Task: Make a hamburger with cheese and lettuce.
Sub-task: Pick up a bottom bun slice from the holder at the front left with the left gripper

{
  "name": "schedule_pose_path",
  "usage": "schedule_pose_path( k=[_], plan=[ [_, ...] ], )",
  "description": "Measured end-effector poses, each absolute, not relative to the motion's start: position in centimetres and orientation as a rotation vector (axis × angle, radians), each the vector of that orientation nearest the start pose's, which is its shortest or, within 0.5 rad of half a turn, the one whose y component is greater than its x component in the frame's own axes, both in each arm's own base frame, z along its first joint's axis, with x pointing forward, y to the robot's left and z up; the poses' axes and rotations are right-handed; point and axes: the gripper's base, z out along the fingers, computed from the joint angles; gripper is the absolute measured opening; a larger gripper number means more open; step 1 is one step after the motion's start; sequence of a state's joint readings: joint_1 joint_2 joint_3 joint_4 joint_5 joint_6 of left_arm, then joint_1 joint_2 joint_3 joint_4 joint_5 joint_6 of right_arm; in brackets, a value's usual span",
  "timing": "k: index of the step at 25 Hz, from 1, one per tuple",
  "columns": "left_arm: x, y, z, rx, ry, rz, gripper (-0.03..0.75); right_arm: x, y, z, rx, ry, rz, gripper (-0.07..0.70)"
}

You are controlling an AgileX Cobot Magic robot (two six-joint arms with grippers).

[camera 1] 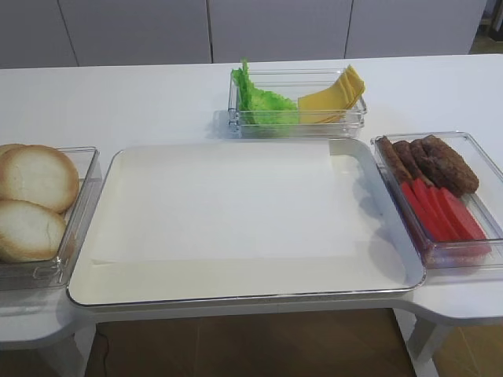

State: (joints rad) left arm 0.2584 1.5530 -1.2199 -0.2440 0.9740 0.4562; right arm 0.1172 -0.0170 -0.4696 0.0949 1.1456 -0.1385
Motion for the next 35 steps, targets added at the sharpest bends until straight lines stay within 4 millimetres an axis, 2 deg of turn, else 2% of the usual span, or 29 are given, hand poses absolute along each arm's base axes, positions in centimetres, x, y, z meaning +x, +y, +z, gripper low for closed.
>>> schedule_pose_path(
  k=[5, 7, 15, 28, 35],
  plan=[
    [31.6, 6.0, 26.8, 0.153, 2.777, -0.149, 0.469, -0.9, 0.7, 26.2, -0.281, 2.122, 0.103, 0.135],
    [31.6, 6.0, 26.8, 0.153, 2.778, -0.149, 0.466, -0.9, 0.7, 26.2, -0.281, 2.122, 0.103, 0.135],
    [31.6, 6.0, 26.7, 0.155, 2.776, -0.147, 0.365, -0.9, 0.7, 26.2, -0.281, 2.122, 0.103, 0.135],
    [32.0, 6.1, 25.8, 0.168, 2.8, -0.159, 0.354, -0.9, 0.7, 26.2, -0.281, 2.122, 0.103, 0.135],
    [32.3, 5.9, 25.6, 0.173, 2.793, -0.206, 0.302, -0.9, 0.7, 26.2, -0.281, 2.122, 0.103, 0.135]
  ],
)
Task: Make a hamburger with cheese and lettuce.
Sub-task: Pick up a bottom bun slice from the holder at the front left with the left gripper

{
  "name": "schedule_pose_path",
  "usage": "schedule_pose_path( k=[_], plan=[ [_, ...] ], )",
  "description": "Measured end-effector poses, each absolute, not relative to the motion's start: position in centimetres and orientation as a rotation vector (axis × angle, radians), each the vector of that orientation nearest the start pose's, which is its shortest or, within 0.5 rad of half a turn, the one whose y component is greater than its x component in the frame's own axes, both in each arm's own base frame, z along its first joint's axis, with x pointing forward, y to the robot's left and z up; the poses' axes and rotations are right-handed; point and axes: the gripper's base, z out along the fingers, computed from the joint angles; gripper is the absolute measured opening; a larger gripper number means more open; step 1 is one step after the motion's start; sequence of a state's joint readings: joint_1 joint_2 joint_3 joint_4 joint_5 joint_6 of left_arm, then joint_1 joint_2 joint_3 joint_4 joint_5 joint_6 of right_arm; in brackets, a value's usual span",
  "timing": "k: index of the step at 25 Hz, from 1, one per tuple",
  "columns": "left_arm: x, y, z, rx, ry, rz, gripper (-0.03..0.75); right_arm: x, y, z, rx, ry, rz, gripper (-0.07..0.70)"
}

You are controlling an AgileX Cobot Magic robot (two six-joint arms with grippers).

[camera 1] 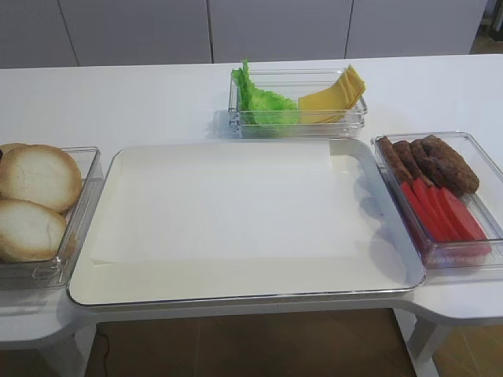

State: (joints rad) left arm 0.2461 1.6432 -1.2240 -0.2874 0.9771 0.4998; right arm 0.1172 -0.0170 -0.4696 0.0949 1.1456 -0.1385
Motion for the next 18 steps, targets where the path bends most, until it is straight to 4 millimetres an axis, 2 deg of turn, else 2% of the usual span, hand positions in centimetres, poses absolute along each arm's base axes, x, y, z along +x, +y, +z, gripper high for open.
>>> schedule_pose_path(
  k=[18],
  plan=[
    [32.16, 5.82, 25.54, 0.197, 2.809, -0.22, 0.113, -0.89, 0.69, 26.24, -0.281, 2.122, 0.103, 0.135]
  ],
)
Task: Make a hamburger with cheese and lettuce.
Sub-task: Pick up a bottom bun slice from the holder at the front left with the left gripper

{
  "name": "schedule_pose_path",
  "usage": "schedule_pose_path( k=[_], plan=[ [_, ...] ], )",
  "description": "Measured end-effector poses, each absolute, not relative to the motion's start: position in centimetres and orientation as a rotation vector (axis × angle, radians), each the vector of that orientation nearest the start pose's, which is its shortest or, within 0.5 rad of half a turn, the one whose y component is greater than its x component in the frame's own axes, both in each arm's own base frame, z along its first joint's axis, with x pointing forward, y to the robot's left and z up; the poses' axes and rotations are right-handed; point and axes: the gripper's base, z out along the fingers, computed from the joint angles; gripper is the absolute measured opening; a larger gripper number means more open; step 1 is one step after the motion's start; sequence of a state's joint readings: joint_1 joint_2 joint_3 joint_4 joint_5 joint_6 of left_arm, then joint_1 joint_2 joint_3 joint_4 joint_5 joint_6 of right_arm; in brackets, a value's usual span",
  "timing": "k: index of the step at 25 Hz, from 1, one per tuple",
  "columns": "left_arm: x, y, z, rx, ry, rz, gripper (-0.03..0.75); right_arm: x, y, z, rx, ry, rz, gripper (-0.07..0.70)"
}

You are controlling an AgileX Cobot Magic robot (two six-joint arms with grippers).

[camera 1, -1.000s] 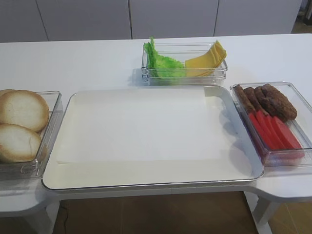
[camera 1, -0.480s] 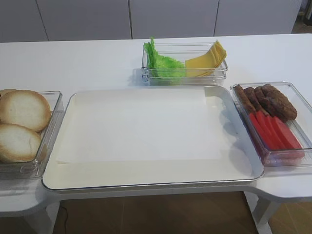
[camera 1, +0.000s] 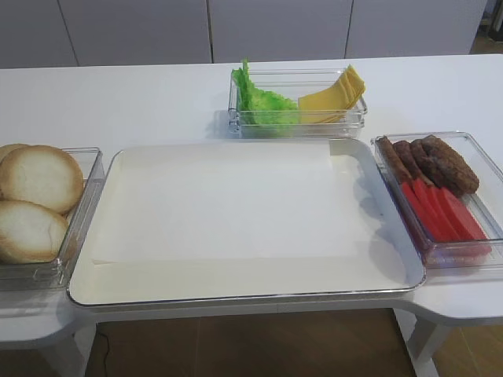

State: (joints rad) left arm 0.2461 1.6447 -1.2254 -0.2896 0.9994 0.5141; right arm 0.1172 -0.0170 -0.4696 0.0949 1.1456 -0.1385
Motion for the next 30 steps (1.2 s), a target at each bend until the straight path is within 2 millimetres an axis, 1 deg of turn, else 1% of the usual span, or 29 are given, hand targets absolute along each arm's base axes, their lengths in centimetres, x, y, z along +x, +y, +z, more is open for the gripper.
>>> schedule_pose_path(
  k=[10, 12, 17, 19, 25, 30],
  plan=[
    [32.11, 5.8, 25.53, 0.234, 2.81, -0.217, 0.109, -0.89, 0.69, 26.24, -0.281, 2.122, 0.103, 0.135],
    [32.11, 5.8, 25.53, 0.234, 2.81, -0.217, 0.123, -0.89, 0.69, 26.24, -0.281, 2.122, 0.103, 0.135],
    [32.11, 5.8, 25.53, 0.24, 2.809, -0.217, 0.21, -0.89, 0.69, 26.24, -0.281, 2.122, 0.103, 0.135],
    [32.1, 5.8, 25.52, 0.243, 2.81, -0.217, 0.228, -0.89, 0.69, 26.24, -0.281, 2.122, 0.103, 0.135],
    [32.35, 5.85, 24.88, 0.24, 2.828, -0.23, 0.239, -0.89, 0.69, 26.24, -0.281, 2.122, 0.103, 0.135],
    [32.35, 5.85, 24.88, 0.24, 2.828, -0.23, 0.228, -0.89, 0.69, 26.24, -0.281, 2.122, 0.103, 0.135]
  ],
)
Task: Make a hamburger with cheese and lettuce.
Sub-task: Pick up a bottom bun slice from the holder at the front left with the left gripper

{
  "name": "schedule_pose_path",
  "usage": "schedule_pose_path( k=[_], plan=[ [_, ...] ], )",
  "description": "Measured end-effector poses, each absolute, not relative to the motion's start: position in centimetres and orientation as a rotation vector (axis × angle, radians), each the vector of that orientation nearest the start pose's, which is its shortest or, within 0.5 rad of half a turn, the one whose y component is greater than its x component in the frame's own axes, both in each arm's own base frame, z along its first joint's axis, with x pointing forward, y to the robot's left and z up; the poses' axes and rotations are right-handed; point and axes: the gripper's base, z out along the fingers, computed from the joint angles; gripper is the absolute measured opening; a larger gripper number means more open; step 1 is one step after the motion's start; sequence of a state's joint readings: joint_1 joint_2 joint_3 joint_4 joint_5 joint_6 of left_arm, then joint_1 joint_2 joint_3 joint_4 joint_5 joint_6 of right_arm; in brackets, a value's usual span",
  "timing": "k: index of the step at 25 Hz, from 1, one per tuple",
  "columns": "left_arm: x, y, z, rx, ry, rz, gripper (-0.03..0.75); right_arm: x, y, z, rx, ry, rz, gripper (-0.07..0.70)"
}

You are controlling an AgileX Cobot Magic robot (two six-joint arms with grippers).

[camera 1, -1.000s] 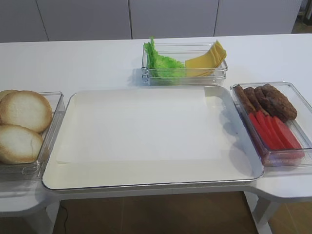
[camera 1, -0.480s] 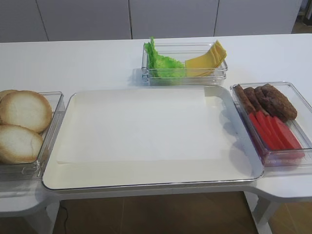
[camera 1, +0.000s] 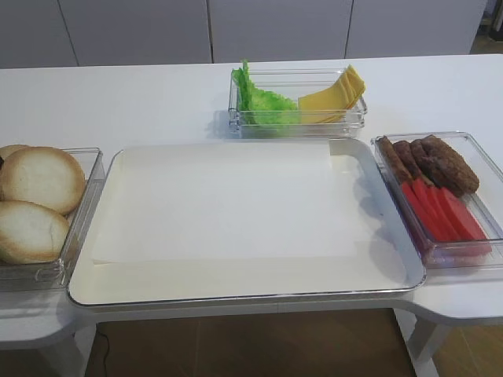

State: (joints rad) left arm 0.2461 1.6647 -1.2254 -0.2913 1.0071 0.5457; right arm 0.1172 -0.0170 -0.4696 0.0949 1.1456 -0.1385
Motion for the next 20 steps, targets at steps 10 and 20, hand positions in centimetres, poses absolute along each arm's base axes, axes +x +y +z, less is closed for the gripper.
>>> schedule_pose_path(
  k=[10, 20],
  plan=[
    [32.38, 5.83, 24.84, 0.259, 2.825, -0.231, 0.118, -0.89, 0.69, 26.24, -0.281, 2.122, 0.103, 0.135],
    [32.39, 5.83, 24.84, 0.261, 2.823, -0.23, 0.091, -0.89, 0.69, 26.24, -0.281, 2.122, 0.103, 0.135]
  ],
)
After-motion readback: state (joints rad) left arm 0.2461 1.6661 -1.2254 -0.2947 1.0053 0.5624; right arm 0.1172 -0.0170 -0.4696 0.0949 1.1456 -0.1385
